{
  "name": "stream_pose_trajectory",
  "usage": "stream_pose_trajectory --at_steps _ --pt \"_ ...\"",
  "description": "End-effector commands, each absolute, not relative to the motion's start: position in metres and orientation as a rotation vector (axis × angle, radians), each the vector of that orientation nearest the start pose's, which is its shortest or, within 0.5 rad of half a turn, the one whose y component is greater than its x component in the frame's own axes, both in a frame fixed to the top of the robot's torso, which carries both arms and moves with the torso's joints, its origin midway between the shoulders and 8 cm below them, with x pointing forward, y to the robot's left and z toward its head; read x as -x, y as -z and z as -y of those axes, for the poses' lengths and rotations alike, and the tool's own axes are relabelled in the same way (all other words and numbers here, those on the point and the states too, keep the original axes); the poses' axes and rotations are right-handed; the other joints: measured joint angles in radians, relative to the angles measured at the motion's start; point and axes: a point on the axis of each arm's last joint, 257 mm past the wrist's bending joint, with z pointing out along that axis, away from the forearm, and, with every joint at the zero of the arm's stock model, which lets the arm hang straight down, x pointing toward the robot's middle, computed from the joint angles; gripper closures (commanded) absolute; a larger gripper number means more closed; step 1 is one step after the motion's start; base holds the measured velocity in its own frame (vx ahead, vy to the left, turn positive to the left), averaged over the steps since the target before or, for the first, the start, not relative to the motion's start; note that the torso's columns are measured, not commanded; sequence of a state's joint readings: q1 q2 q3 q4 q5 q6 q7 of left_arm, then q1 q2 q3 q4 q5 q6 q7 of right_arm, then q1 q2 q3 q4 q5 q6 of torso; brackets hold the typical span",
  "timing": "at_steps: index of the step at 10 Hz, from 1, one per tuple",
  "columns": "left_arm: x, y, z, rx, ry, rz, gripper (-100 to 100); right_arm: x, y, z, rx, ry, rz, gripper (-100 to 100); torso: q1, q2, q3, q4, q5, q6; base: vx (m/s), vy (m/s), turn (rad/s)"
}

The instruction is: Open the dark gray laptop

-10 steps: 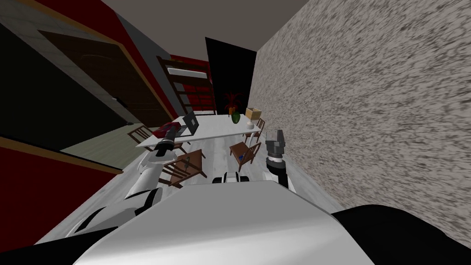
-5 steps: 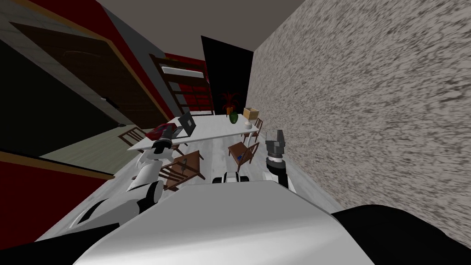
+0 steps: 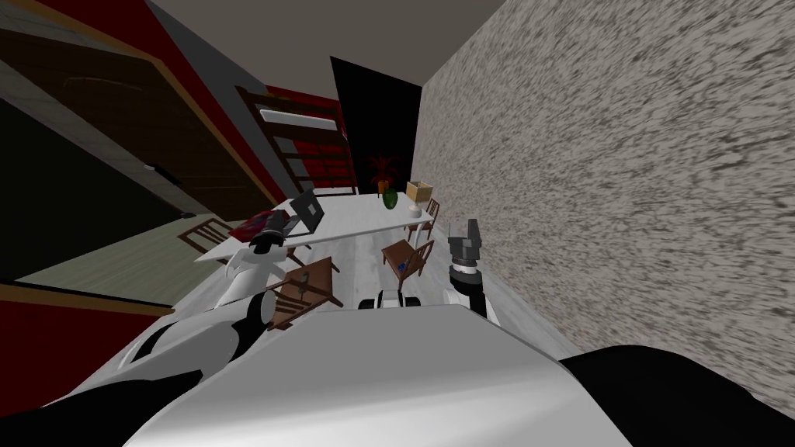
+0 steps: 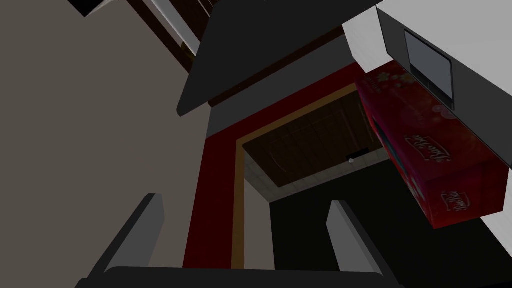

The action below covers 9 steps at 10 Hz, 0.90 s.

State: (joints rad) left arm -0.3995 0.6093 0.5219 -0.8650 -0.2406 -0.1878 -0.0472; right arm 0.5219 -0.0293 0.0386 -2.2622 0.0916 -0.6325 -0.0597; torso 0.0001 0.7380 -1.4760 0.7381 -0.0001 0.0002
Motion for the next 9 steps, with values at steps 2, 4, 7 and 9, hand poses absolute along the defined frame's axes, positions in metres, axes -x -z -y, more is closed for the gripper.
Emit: stream_pose_trajectory --at_steps 2,4,7,9 --pt "-0.550 0.119 -0.684 1.044 0.333 -1.061 -100 -0.326 -0.032 0.249 -0.527 -1.362 -0.618 0 0.000 0.000 0.000 0.000 0.000 0.000 0.026 -0.016 -0.059" --pt "-0.552 0.107 -0.703 1.077 0.305 -1.035 -100 -0.326 -0.032 0.249 -0.527 -1.362 -0.618 0 0.000 0.000 0.000 0.000 0.000 0.000 0.038 -0.023 -0.080" --pt "-0.550 0.115 -0.712 1.116 0.289 -1.039 -100 -0.326 -0.032 0.249 -0.527 -1.362 -0.618 0 0.000 0.001 0.000 0.000 0.000 0.000 0.027 -0.013 -0.051" --pt "-0.550 0.108 -0.724 1.149 0.273 -1.023 -100 -0.326 -0.032 0.249 -0.527 -1.362 -0.618 0 0.000 0.000 0.000 0.000 0.000 0.000 0.025 -0.012 -0.083"
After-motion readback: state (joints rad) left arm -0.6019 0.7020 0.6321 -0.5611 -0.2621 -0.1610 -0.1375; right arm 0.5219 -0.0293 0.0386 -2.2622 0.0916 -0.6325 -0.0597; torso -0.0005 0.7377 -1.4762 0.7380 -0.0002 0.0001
